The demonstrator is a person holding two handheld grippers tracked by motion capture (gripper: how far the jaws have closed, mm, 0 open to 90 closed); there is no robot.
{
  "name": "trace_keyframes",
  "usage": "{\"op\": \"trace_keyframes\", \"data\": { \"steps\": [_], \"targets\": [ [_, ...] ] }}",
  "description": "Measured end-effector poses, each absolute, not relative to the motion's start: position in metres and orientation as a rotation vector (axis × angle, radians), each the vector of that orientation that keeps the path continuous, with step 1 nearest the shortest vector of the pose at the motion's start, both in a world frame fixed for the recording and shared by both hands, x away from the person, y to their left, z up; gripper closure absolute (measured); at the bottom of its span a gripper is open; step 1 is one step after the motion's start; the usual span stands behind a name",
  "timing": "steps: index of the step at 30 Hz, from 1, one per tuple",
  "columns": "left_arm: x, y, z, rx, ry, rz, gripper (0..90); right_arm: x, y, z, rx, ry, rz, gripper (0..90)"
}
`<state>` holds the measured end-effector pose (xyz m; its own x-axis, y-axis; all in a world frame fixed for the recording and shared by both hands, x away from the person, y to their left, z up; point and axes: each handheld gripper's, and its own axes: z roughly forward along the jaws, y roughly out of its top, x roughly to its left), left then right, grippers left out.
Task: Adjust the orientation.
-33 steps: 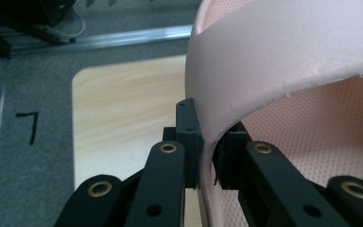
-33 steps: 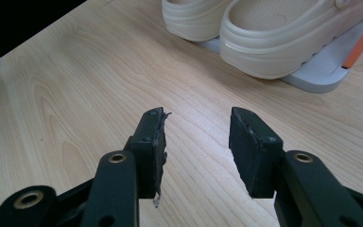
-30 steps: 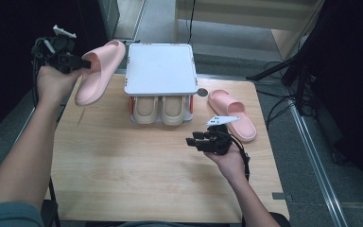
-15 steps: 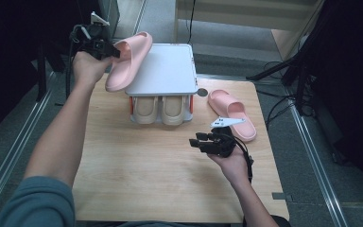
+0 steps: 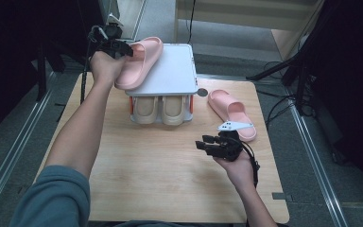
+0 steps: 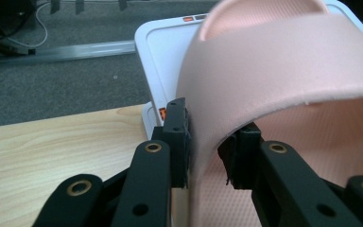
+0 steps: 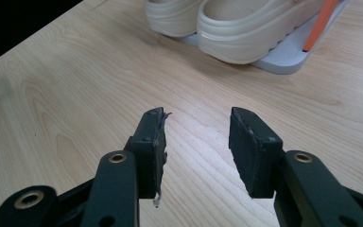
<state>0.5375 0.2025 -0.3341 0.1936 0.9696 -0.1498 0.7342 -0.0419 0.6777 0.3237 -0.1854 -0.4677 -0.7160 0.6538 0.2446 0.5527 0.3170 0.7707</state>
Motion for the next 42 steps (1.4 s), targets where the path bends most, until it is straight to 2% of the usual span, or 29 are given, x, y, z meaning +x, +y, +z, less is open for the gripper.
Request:
{"op": "trace_keyframes", "data": {
  "steps": [11, 21, 23, 33, 36, 42],
  "targets": [
    [0.529, 0.199, -0.333, 1.916, 1.503, 0.439, 60.9, 0.322, -0.187, -0.469, 1.154, 2.453, 1.352, 57.4],
    [0.513, 0.220, -0.329, 1.889, 1.453, 0.422, 58.5, 0.324, -0.183, -0.470, 1.138, 2.469, 1.348, 57.4],
    [0.509, 0.223, -0.327, 1.906, 1.428, 0.428, 60.1, 0.325, -0.183, -0.470, 1.134, 2.471, 1.347, 57.4],
    [0.475, 0.247, -0.318, 1.955, 1.345, 0.452, 82.3, 0.326, -0.181, -0.470, 1.131, 2.475, 1.346, 57.5],
    [0.462, 0.256, -0.322, 1.979, 1.342, 0.465, 85.5, 0.325, -0.180, -0.470, 1.129, 2.475, 1.344, 57.5],
    [0.436, 0.273, -0.334, 1.978, 1.336, 0.458, 85.8, 0.325, -0.179, -0.469, 1.124, 2.478, 1.343, 57.5]
  ]
}}
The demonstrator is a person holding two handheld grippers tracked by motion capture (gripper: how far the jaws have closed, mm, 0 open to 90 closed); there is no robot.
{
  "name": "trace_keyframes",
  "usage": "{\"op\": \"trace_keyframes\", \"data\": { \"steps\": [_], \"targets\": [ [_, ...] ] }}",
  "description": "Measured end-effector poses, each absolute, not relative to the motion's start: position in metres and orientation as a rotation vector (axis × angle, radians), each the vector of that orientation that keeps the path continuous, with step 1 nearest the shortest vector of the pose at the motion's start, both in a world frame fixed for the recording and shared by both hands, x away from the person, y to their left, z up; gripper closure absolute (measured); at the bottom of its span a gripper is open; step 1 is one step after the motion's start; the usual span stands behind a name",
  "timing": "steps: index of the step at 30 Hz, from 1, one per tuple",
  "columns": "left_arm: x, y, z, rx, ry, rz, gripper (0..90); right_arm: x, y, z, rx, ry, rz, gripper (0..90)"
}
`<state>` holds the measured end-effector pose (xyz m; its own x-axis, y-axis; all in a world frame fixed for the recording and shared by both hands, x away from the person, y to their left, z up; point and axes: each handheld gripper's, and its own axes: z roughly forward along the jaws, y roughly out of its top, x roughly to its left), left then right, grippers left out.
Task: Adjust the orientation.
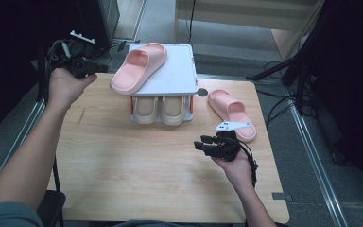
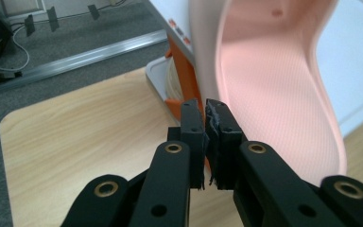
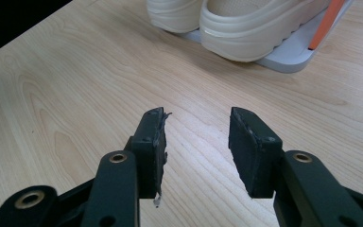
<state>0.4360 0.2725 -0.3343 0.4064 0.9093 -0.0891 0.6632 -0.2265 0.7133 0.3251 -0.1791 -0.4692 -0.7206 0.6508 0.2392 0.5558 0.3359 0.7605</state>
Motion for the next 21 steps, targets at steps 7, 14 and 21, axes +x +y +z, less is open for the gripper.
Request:
{"op": "trace_keyframes", "data": {
  "steps": [7, 14, 21],
  "targets": [
    [0.416, 0.274, -0.356, 1.989, 1.325, 0.438, 84.6, 0.328, -0.178, -0.468, 1.117, 2.475, 1.345, 57.6],
    [0.410, 0.271, -0.375, 1.973, 1.333, 0.406, 84.1, 0.331, -0.174, -0.468, 1.101, 2.486, 1.346, 57.6],
    [0.401, 0.258, -0.374, 1.954, 1.280, 0.392, 83.1, 0.333, -0.172, -0.468, 1.090, 2.494, 1.352, 57.6]
  ]
}}
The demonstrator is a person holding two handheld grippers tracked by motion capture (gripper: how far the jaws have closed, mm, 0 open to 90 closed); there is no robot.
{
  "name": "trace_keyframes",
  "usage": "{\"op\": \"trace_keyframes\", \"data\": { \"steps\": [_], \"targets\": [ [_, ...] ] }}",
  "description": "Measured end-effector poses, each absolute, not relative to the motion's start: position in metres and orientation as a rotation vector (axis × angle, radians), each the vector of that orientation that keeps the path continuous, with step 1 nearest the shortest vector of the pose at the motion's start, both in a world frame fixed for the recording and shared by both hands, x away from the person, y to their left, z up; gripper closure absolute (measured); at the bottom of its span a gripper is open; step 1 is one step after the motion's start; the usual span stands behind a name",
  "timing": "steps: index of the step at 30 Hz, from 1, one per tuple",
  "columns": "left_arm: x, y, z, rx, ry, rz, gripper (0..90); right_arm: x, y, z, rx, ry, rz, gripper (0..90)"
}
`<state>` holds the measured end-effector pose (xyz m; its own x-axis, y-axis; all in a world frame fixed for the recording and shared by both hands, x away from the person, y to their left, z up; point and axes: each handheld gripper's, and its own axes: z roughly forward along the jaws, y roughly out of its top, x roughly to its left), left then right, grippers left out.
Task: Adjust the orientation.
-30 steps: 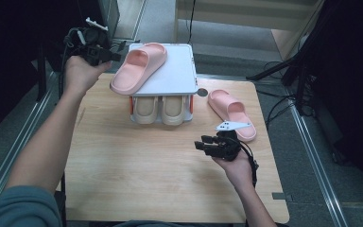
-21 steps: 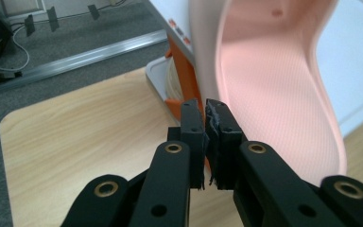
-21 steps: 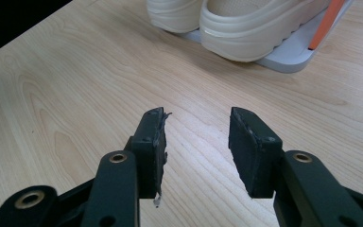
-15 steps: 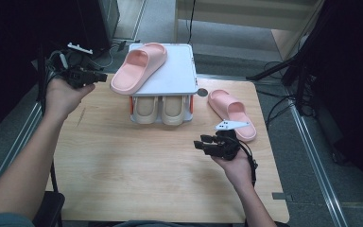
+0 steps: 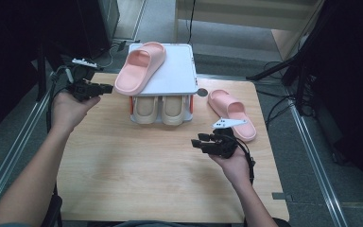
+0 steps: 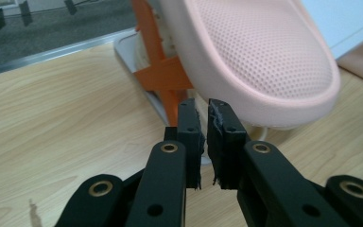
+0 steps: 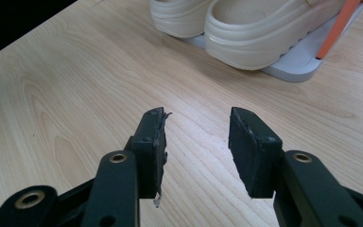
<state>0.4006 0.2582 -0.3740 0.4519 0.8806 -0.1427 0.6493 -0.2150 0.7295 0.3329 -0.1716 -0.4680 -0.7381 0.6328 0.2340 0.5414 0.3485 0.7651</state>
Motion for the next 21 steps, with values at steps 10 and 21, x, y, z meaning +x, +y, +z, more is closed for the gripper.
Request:
{"op": "trace_keyframes", "data": {
  "steps": [10, 21],
  "targets": [
    [0.399, 0.231, -0.374, 1.945, 1.234, 0.376, 82.1, 0.333, -0.170, -0.468, 1.087, 2.498, 1.349, 57.6],
    [0.405, 0.223, -0.374, 1.918, 1.243, 0.371, 81.4, 0.332, -0.171, -0.468, 1.085, 2.499, 1.346, 57.7]
  ]
}}
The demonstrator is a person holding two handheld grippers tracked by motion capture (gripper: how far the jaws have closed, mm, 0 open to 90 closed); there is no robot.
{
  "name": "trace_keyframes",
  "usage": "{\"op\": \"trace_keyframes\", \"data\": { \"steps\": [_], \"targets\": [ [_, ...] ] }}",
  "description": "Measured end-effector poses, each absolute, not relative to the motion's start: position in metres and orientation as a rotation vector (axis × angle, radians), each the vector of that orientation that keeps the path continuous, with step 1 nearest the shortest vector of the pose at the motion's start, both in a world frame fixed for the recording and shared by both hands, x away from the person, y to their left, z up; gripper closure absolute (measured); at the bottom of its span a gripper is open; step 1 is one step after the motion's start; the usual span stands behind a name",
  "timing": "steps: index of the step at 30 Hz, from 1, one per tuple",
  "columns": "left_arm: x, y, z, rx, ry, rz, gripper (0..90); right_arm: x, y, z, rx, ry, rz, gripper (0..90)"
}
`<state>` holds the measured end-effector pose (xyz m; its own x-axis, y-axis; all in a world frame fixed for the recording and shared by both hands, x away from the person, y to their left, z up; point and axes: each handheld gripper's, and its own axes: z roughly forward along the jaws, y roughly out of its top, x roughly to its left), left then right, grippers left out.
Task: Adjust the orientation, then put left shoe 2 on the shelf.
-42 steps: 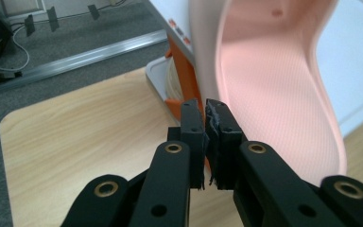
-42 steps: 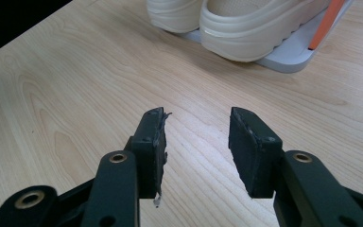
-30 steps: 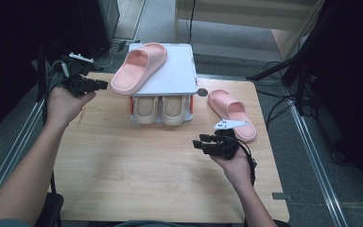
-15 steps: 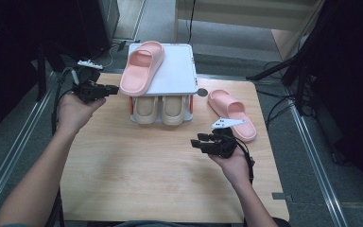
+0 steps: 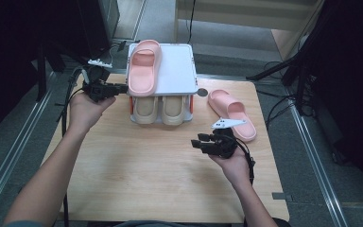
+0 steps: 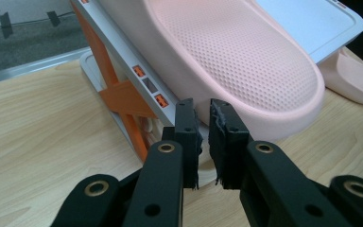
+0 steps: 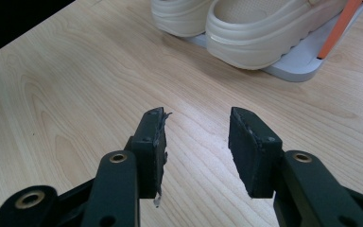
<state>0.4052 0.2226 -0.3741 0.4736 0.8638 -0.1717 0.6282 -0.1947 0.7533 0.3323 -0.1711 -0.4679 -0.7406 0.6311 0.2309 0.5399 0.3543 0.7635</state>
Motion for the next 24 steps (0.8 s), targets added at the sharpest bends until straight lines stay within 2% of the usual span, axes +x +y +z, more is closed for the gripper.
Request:
{"op": "trace_keyframes", "data": {
  "steps": [15, 24],
  "targets": [
    [0.395, 0.242, -0.366, 1.895, 1.253, 0.353, 76.7, 0.335, -0.182, -0.466, 1.128, 2.465, 1.375, 58.3],
    [0.379, 0.255, -0.378, 1.899, 1.248, 0.285, 69.4, 0.351, -0.206, -0.465, 1.162, 2.398, 1.385, 58.3]
  ]
}}
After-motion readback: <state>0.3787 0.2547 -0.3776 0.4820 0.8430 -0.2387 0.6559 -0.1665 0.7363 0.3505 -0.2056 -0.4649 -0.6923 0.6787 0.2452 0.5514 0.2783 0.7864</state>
